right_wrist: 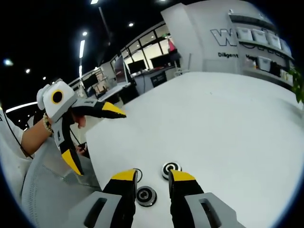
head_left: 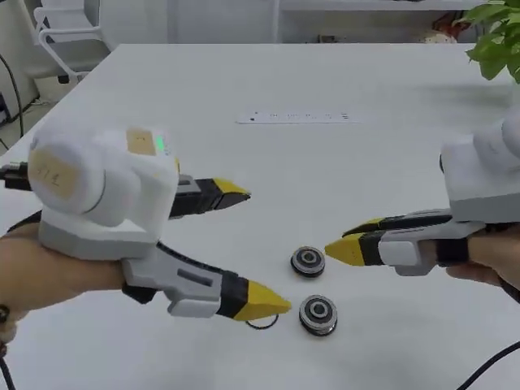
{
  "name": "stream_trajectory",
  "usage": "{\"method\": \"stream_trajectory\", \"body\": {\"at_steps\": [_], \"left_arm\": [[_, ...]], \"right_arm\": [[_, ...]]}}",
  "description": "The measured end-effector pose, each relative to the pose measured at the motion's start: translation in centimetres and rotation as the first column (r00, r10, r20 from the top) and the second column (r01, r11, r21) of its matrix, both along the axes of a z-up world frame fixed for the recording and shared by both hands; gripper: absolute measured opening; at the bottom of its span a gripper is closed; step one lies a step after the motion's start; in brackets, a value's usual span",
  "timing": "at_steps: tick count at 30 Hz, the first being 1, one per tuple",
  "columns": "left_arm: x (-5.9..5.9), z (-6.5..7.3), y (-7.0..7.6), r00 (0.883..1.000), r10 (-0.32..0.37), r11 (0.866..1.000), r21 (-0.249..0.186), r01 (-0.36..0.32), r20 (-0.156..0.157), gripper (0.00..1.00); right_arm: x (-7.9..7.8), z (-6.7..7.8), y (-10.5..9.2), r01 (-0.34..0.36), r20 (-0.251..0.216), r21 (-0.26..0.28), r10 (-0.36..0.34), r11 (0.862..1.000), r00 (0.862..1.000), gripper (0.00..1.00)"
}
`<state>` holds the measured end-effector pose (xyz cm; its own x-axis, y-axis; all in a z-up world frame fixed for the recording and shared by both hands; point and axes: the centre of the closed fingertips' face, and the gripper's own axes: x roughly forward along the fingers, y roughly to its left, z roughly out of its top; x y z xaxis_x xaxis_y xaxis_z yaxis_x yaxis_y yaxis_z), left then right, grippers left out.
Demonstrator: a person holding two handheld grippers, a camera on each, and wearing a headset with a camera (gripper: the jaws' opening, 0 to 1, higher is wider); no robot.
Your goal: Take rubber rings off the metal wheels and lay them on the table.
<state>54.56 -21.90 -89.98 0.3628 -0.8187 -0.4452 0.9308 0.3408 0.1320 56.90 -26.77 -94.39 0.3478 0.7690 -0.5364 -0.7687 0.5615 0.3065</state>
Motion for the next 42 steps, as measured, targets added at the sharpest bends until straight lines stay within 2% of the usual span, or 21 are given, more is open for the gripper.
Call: {"method": "stream_trajectory", "body": {"at_steps": [3,5,8,10,11,12,14,16,19,21,22,24,26,30,33,36,40,42], "left_arm": [[1.1,0.2,-1.3,0.999,-0.024,1.0,-0.001,0.024,0.037,0.77],[1.7,0.0,-1.9,0.999,-0.024,1.0,-0.011,0.024,0.044,0.74],[2.3,-0.5,-2.3,0.999,-0.005,0.999,-0.043,0.007,0.037,0.7],[2.6,-0.8,-2.3,0.999,0.031,0.996,-0.088,-0.028,0.039,0.68],[2.6,-1.1,-2.3,0.998,0.047,0.993,-0.113,-0.044,0.028,0.67],[2.5,-1.4,-2.3,0.998,0.051,0.992,-0.117,-0.047,0.025,0.65],[2.4,-2.2,-2.2,0.998,0.052,0.993,-0.108,-0.049,0.019,0.62],[1.9,-3.0,-2.4,1.0,0.017,0.997,-0.077,-0.016,0.021,0.59],[2.2,-3.8,-2.5,1.0,0.025,0.997,-0.071,-0.024,0.018,0.57],[2.2,-4.5,-2.8,0.999,0.03,0.994,-0.103,-0.032,-0.021,0.56],[2.1,-5.1,-2.9,0.999,0.02,0.995,-0.096,-0.024,-0.039,0.53],[2.1,-5.8,-2.9,0.999,0.025,0.995,-0.092,-0.029,-0.047,0.46],[1.5,-6.5,-3.1,0.999,0.004,0.997,-0.072,-0.008,-0.055,0.44],[0.9,-7.1,-3.5,0.998,-0.013,0.998,-0.057,0.01,-0.062,0.43],[0.1,-7.7,-4.2,0.995,-0.044,0.997,-0.06,0.039,-0.092,0.4],[-0.4,-8.3,-4.5,0.994,-0.061,0.997,-0.046,0.057,-0.093,0.37],[-0.6,-9.2,-4.4,0.991,-0.065,0.998,-0.026,0.062,-0.115,0.33],[-0.6,-9.5,-4.4,0.991,-0.06,0.998,-0.022,0.058,-0.12,0.31]], "right_arm": [[-0.3,-0.6,-0.2,-0.011,-0.01,-0.02,0.01,1.0,1.0,0.25],[-0.7,-1.2,-0.2,-0.043,-0.003,-0.054,0.043,0.998,0.999,0.27],[-1.9,-2.9,-0.1,-0.123,-0.024,-0.114,0.121,0.986,0.992,0.32],[-2.5,-3.9,-0.1,-0.172,-0.04,-0.148,0.168,0.974,0.985,0.34],[-2.7,-4.3,-0.1,-0.187,-0.048,-0.156,0.181,0.97,0.982,0.34],[-2.8,-4.5,0.1,-0.198,-0.05,-0.16,0.193,0.967,0.98,0.34],[-3.1,-5.1,0.2,-0.222,-0.057,-0.166,0.215,0.961,0.975,0.34],[-3.3,-5.7,0.3,-0.245,-0.057,-0.177,0.239,0.953,0.969,0.34],[-3.4,-6.6,0.1,-0.262,-0.065,-0.185,0.254,0.947,0.965,0.33],[-3.6,-7.0,0.1,-0.276,-0.066,-0.19,0.268,0.942,0.961,0.33],[-3.6,-7.1,0.2,-0.282,-0.062,-0.193,0.275,0.94,0.959,0.33],[-3.5,-7.2,0.2,-0.286,-0.049,-0.202,0.282,0.937,0.958,0.33],[-3.5,-7.3,0.3,-0.292,-0.044,-0.203,0.29,0.934,0.956,0.32],[-4.0,-8.2,0.2,-0.316,-0.063,-0.231,0.31,0.92,0.949,0.3],[-4.2,-8.3,0.2,-0.324,-0.073,-0.239,0.316,0.916,0.946,0.29],[-4.1,-8.4,0.3,-0.328,-0.062,-0.245,0.323,0.912,0.944,0.27],[-4.1,-8.4,0.3,-0.327,-0.058,-0.245,0.323,0.913,0.945,0.25],[-4.1,-8.5,0.4,-0.336,-0.048,-0.254,0.336,0.907,0.941,0.24]]}}
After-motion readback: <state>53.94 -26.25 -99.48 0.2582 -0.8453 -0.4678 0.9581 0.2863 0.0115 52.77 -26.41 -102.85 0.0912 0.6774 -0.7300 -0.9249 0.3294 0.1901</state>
